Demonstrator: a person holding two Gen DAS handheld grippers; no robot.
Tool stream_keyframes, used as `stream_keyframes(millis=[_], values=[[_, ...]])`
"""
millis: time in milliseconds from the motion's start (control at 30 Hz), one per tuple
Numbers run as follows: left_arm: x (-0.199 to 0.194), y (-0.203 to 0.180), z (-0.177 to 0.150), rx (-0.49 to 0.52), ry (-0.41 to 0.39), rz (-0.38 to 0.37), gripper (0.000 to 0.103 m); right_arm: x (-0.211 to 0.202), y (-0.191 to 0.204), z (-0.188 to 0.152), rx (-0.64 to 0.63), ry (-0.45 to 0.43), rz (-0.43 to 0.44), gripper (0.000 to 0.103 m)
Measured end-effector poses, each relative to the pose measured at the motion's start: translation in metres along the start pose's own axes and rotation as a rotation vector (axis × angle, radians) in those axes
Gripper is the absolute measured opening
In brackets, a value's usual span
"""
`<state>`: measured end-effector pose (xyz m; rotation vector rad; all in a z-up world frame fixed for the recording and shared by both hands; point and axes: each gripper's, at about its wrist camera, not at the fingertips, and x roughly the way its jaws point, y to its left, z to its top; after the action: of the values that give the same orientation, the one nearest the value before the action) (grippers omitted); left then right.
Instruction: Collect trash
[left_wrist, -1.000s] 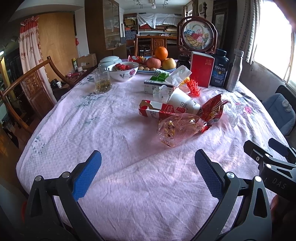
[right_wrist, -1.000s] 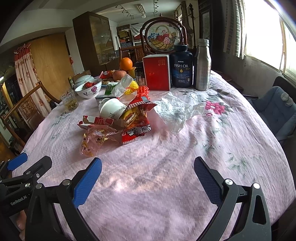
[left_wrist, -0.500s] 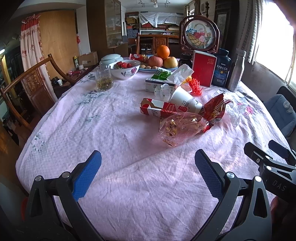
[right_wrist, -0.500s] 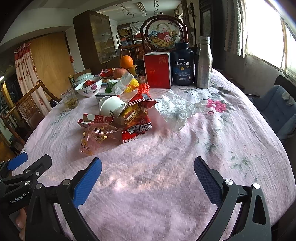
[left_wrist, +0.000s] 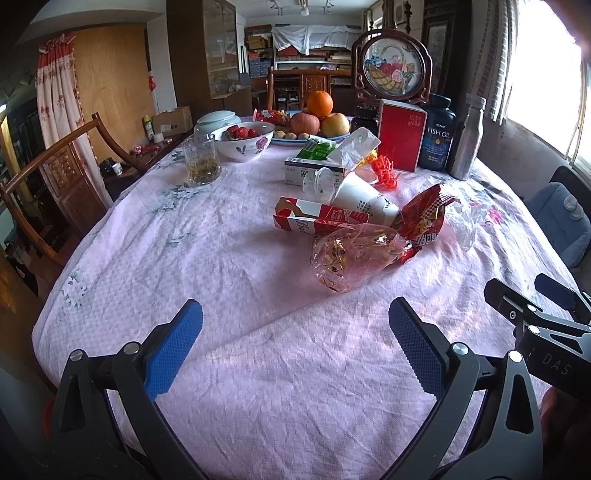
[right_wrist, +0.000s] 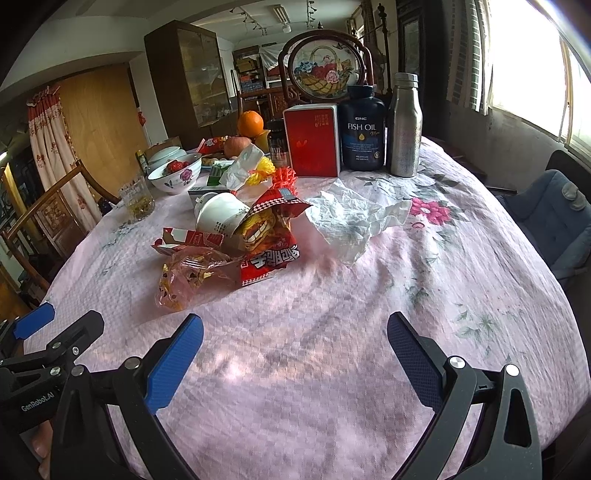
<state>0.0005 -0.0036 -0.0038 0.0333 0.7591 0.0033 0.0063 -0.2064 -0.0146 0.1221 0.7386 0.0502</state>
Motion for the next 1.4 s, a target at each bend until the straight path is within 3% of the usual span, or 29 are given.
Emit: stream_keyframes(millis=[733, 967, 1133, 1267, 1400], values=[[0.000, -0.002, 0.001, 0.008, 0.001, -0.001, 0.097, 0.004, -0.001, -0.003, 0.003, 0.013, 0.001, 0.097], [0.010, 0.004, -0.005, 0.058, -0.011, 0.001, 0.097, 0.007, -0.009, -0.005, 0.018, 0.020, 0.002, 0.097], [0.032, 0.017, -0.005, 0.064, 0.040, 0.017, 0.097, 0.020, -0.022, -0.010, 0.053, 0.049, 0.004, 0.097], [0.047, 0.016, -0.001, 0.060, 0.072, -0.034, 0.097, 0.030, -0.031, -0.011, 0.067, 0.071, 0.004, 0.097], [0.063, -0.002, 0.007, 0.120, 0.086, -0.065, 0.097, 0.036, -0.041, -0.009, 0.082, 0.079, 0.005, 0.097]])
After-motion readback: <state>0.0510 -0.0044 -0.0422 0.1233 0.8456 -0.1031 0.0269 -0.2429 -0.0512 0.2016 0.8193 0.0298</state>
